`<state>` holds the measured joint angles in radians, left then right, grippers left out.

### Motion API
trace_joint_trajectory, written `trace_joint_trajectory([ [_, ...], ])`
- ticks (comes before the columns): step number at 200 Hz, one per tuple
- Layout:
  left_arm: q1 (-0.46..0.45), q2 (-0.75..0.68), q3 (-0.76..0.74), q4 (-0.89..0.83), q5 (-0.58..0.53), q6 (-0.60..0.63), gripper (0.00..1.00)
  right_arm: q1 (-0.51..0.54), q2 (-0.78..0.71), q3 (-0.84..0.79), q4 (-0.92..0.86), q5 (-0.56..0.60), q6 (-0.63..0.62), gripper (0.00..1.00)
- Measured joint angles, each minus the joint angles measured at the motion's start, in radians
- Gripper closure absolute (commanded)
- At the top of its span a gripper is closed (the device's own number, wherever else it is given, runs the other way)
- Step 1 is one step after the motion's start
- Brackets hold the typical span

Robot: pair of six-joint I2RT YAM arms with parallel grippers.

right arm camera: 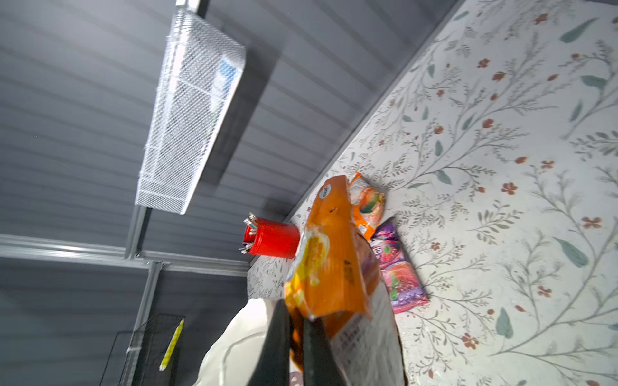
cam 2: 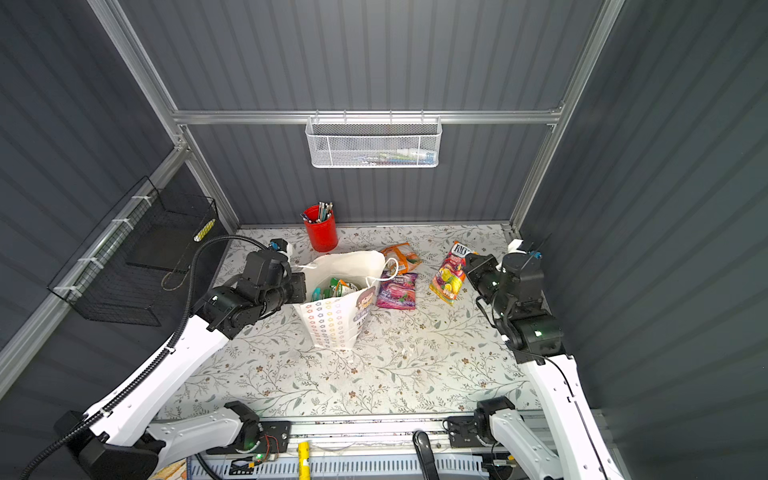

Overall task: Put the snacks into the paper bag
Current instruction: 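Carry the Fox's packet over the bag opening with the right gripper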

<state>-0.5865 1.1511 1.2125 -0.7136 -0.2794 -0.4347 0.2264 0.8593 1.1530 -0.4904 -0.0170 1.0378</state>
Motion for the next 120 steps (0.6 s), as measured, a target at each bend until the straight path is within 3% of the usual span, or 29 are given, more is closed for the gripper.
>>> trace_joint_trajectory([
  [62, 0.0, 0.009, 0.005, 0.0, 0.007, -0.005, 1.0, 0.309, 0.179, 0.369, -0.035, 0.127, -0.057, 1.0],
  [120, 0.0, 0.021, 0.006, 0.003, 0.018, -0.005, 1.0, 0.516, 0.508, 0.654, -0.004, 0.192, -0.142, 1.0],
])
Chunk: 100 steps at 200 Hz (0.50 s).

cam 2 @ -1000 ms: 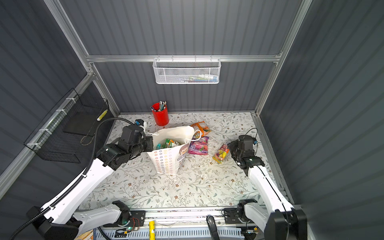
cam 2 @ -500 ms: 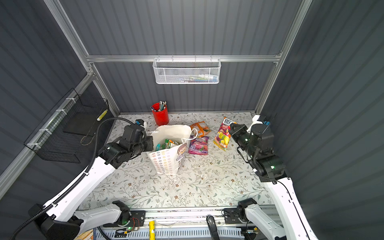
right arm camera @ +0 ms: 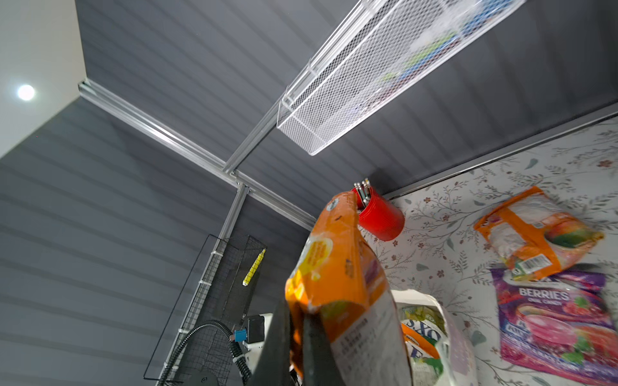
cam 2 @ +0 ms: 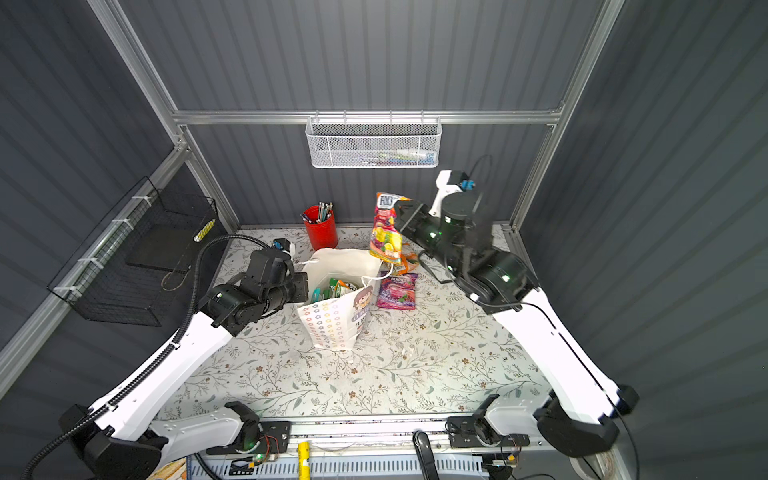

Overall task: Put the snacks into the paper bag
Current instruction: 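Carry the Fox's packet over the bag opening with the right gripper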

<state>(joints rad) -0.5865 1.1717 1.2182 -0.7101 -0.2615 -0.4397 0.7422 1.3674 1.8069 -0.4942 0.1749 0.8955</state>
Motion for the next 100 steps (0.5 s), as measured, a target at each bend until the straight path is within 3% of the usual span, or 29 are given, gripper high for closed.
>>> trace_joint_trajectory([
  [38, 0.0, 0.002, 0.0, 0.0, -0.004, 0.001, 1.0, 0.075, 0.146, 0.011, 0.031, 0.003, -0.027, 1.0],
  [100, 0.0, 0.009, 0.0, 0.001, -0.01, 0.002, 1.0, 0.133, 0.188, -0.126, 0.144, -0.015, -0.017, 1.0],
])
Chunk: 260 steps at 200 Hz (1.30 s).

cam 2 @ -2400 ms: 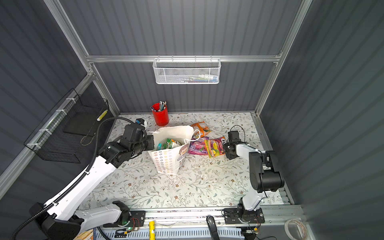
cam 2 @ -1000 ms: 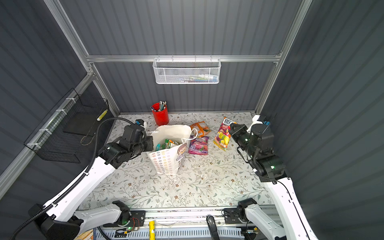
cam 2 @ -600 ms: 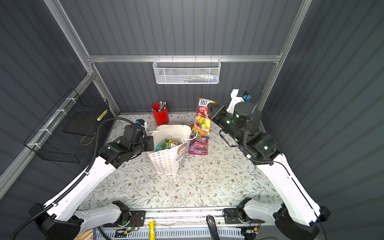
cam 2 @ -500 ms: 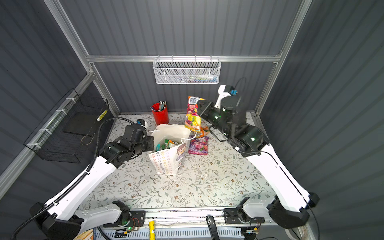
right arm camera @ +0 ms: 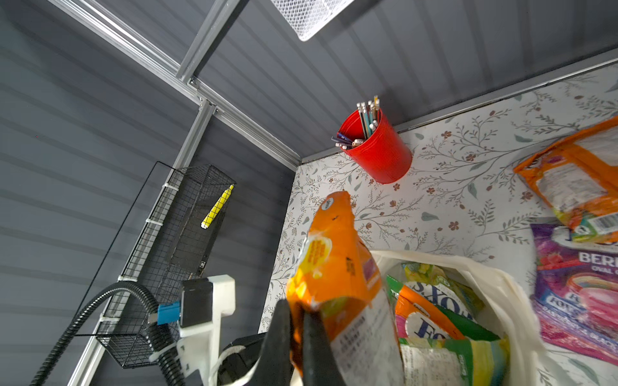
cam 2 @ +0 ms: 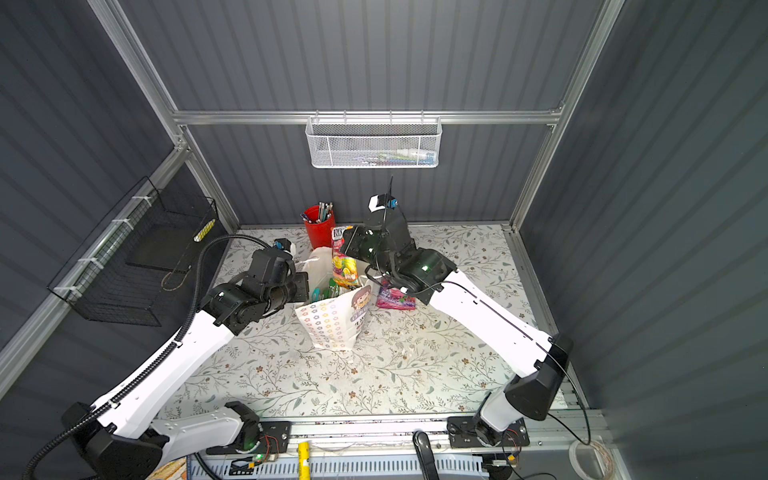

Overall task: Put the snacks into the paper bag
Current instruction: 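Carry the Fox's packet over the bag opening with the right gripper, then lower the Fox's packet into the bag and open the right gripper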

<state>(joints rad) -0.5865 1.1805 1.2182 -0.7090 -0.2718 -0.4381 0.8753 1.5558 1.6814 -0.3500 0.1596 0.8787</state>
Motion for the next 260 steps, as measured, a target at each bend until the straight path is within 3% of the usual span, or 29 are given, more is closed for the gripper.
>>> trace_joint_trajectory([
  [111, 0.0, 0.019, 0.0, -0.001, 0.011, 0.008, 1.0, 0.074, 0.091, -0.121, 0.142, 0.025, 0.053, 1.0],
  [185, 0.0, 0.019, 0.0, -0.006, 0.011, 0.01, 1.0, 0.13, 0.091, -0.256, 0.179, 0.069, 0.177, 1.0],
  [242, -0.002, 0.003, 0.0, -0.008, -0.009, 0.027, 1.0, 0.215, 0.039, -0.291, 0.147, 0.169, 0.175, 1.0],
  [260, -0.002, 0.003, 0.0, -0.007, -0.016, 0.03, 1.0, 0.236, 0.013, -0.292, 0.124, 0.185, 0.163, 0.95],
])
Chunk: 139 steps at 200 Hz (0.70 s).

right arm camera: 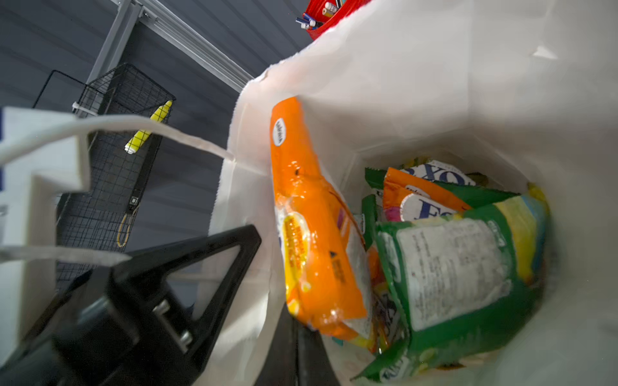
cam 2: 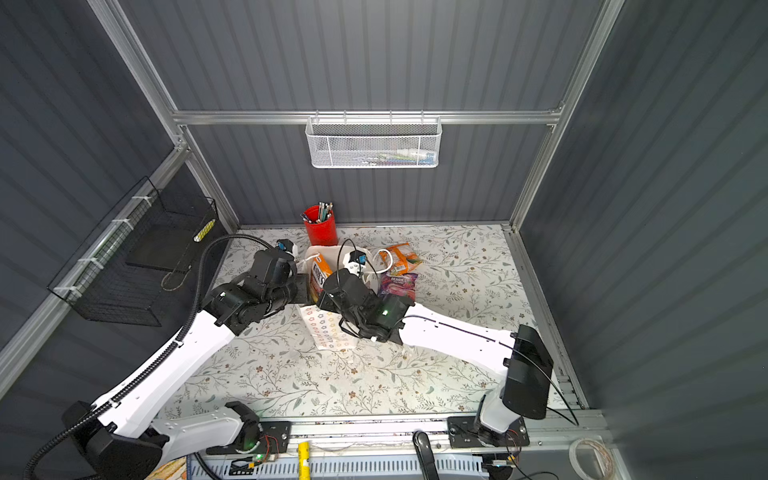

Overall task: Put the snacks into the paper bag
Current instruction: 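Lower the Fox's packet into the bag and open the right gripper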

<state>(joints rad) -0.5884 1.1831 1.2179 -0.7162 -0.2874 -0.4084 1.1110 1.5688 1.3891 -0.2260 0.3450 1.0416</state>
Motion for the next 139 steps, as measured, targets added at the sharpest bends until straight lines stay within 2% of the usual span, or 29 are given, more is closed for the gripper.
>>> trace_joint_trajectory([
  [8, 0.0, 0.0, 0.0, 0.0, 0.0, 0.002, 1.0, 0.003, -0.006, 0.003, -0.011, 0.002, -0.008, 0.91],
  [19, 0.0, 0.0, 0.0, 0.0, -0.002, 0.005, 1.0, 0.003, -0.006, 0.017, -0.024, 0.005, -0.018, 0.78],
  [32, 0.0, 0.0, 0.0, 0.0, -0.003, 0.007, 1.0, 0.002, -0.006, 0.04, -0.044, 0.011, -0.044, 0.69],
  [46, 0.0, 0.0, 0.0, 0.0, -0.006, 0.009, 1.0, 0.002, -0.006, 0.086, -0.07, 0.019, -0.072, 0.51],
  [61, 0.0, 0.0, 0.0, 0.0, -0.011, 0.01, 1.0, 0.003, -0.006, 0.145, -0.098, 0.025, -0.111, 0.42],
  [93, 0.0, 0.007, 0.0, 0.001, -0.015, 0.013, 1.0, 0.003, -0.062, 0.178, -0.123, 0.022, -0.196, 0.13],
  [118, 0.0, 0.013, 0.0, -0.001, -0.039, 0.013, 1.0, -0.001, -0.178, 0.128, -0.146, 0.046, -0.274, 0.04],
  [139, 0.0, 0.013, 0.0, -0.002, -0.066, 0.013, 1.0, -0.01, -0.309, 0.045, -0.17, 0.127, -0.315, 0.01],
])
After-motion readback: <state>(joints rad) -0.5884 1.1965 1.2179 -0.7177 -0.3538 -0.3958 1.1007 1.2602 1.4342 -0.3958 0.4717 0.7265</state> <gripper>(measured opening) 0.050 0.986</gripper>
